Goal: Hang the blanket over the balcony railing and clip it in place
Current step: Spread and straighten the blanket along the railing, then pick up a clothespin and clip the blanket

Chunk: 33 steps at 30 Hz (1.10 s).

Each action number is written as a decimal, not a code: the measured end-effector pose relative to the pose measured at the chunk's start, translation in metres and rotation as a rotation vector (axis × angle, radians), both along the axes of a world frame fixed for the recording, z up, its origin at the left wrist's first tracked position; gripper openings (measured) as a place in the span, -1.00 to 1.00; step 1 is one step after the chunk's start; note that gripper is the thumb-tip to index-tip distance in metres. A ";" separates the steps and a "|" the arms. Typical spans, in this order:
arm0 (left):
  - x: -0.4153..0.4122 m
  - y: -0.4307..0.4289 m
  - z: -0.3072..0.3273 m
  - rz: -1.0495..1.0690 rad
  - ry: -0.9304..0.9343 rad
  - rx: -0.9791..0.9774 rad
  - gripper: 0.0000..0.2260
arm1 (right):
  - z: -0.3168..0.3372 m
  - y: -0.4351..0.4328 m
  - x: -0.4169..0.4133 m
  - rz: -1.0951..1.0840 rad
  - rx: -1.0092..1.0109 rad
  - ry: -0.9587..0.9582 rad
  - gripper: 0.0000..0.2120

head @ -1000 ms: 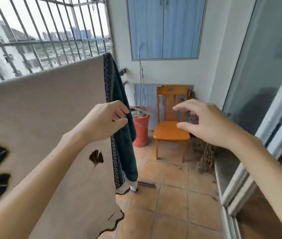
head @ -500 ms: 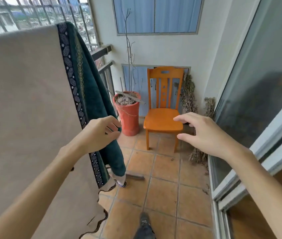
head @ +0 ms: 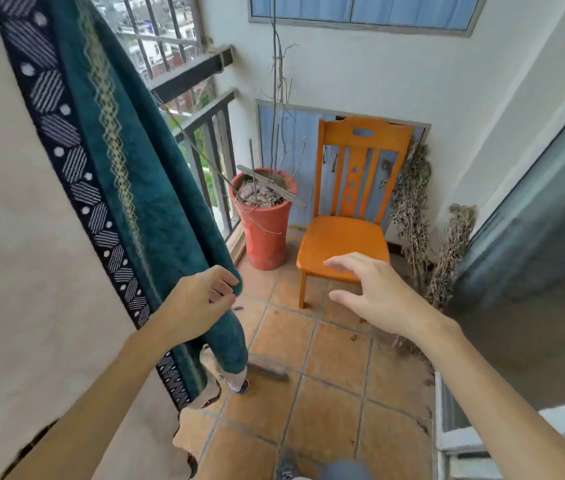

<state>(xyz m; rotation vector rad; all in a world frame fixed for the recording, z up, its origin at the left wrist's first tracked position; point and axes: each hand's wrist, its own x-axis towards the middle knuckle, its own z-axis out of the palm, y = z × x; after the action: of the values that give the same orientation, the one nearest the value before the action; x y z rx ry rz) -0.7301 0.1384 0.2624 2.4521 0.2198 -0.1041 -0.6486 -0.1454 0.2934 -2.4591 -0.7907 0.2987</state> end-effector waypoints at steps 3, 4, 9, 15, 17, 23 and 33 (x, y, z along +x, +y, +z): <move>0.030 0.010 -0.020 0.031 0.053 -0.025 -0.82 | -0.022 0.021 0.044 0.042 -0.011 0.036 -0.55; 0.041 0.014 -0.028 0.048 0.067 -0.033 -0.82 | -0.030 0.028 0.059 0.052 -0.014 0.054 -0.55; 0.109 0.027 -0.076 0.164 0.096 -0.100 -0.82 | -0.079 0.064 0.149 0.135 -0.031 0.138 -0.57; 0.217 0.034 -0.136 0.307 0.136 -0.217 -0.74 | -0.152 0.114 0.276 0.162 -0.019 0.277 -0.64; 0.253 0.034 -0.158 0.394 0.173 -0.253 -0.70 | -0.178 0.131 0.316 0.171 -0.043 0.335 -0.65; 0.350 0.039 -0.222 0.709 0.176 -0.334 -0.67 | -0.259 0.186 0.399 0.239 -0.176 0.438 -0.66; 0.415 0.085 -0.457 1.013 0.389 -0.370 -0.69 | -0.488 0.288 0.453 0.410 -0.478 0.515 -0.75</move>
<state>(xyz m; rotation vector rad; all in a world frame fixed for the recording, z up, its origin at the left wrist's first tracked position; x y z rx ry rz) -0.3146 0.2232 -0.1942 1.6898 1.4232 -0.1531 -0.1960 0.1427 -0.1944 -2.4240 -1.0686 1.3457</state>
